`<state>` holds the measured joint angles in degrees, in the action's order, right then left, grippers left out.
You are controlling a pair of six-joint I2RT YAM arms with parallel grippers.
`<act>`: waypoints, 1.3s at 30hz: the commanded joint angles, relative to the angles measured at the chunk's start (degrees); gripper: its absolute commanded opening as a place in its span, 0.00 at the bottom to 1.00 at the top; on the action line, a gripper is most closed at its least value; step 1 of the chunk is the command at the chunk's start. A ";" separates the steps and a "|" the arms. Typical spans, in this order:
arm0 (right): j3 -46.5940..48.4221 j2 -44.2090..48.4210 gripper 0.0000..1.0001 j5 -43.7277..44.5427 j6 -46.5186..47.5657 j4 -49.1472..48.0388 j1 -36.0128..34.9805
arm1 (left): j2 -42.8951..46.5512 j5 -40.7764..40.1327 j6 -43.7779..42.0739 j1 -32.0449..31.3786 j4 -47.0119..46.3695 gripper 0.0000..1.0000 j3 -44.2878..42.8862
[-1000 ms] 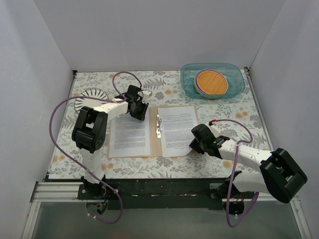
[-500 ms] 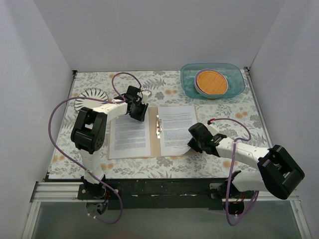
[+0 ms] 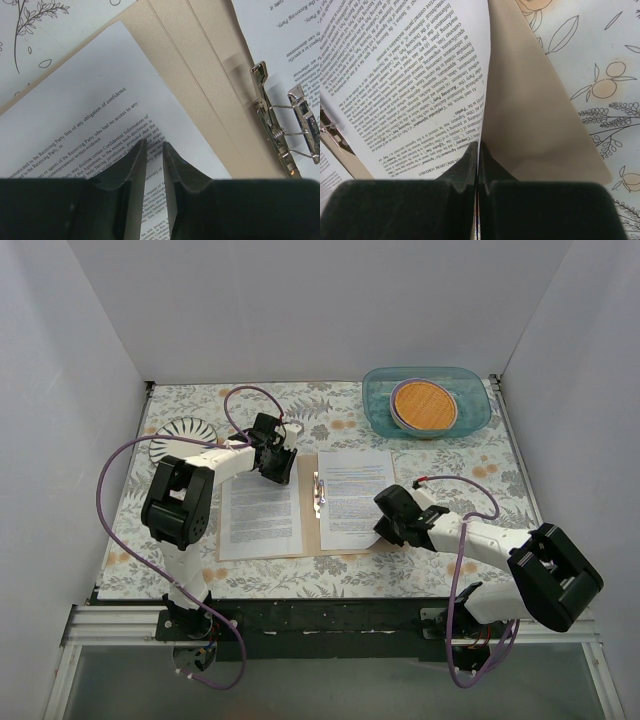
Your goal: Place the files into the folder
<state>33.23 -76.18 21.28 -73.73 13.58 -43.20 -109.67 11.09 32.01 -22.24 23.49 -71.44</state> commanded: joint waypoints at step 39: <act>-0.28 1.83 0.15 -0.80 3.77 1.35 -0.57 | 1.74 -0.81 -0.37 0.09 3.32 0.18 -0.28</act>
<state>32.82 -73.87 20.75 -71.90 15.09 -43.33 -109.38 10.94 31.94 -22.24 23.77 -71.18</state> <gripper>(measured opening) 0.095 0.181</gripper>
